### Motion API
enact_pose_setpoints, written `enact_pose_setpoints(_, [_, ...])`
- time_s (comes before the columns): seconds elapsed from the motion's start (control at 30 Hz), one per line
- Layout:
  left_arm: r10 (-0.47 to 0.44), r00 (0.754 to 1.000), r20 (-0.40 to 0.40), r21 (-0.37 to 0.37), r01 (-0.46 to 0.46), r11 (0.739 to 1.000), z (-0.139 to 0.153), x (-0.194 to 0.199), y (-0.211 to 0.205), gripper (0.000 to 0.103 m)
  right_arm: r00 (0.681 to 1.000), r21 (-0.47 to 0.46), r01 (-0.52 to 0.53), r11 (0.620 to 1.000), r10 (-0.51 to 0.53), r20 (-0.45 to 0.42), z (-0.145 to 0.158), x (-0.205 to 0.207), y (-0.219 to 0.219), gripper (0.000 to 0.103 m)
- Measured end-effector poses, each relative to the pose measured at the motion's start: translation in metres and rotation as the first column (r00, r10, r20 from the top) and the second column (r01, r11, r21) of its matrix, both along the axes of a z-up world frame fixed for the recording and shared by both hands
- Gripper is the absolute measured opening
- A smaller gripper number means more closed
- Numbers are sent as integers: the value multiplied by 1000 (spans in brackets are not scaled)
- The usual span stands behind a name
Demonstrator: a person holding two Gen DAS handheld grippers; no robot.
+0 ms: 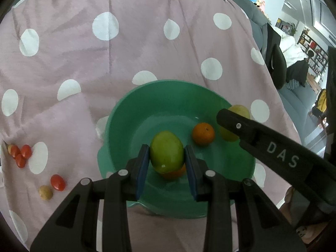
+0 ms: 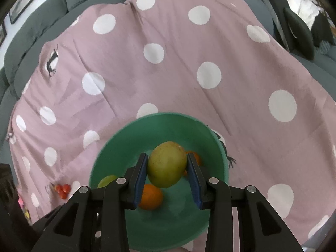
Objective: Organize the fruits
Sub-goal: 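Carry the lime and the pear over the green bowl with both grippers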
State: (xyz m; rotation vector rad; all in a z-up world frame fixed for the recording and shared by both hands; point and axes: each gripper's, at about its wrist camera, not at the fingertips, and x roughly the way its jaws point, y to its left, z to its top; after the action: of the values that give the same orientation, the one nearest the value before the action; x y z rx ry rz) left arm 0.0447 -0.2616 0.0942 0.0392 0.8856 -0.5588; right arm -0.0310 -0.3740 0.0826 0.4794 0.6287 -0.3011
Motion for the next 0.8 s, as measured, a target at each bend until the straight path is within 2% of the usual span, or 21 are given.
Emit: enact_pose_setpoints(0.8, [-24,999,-40,38,26,999,-15,3,-10,33,995,-25,2,1000,-5,-99,-11,12,0,39])
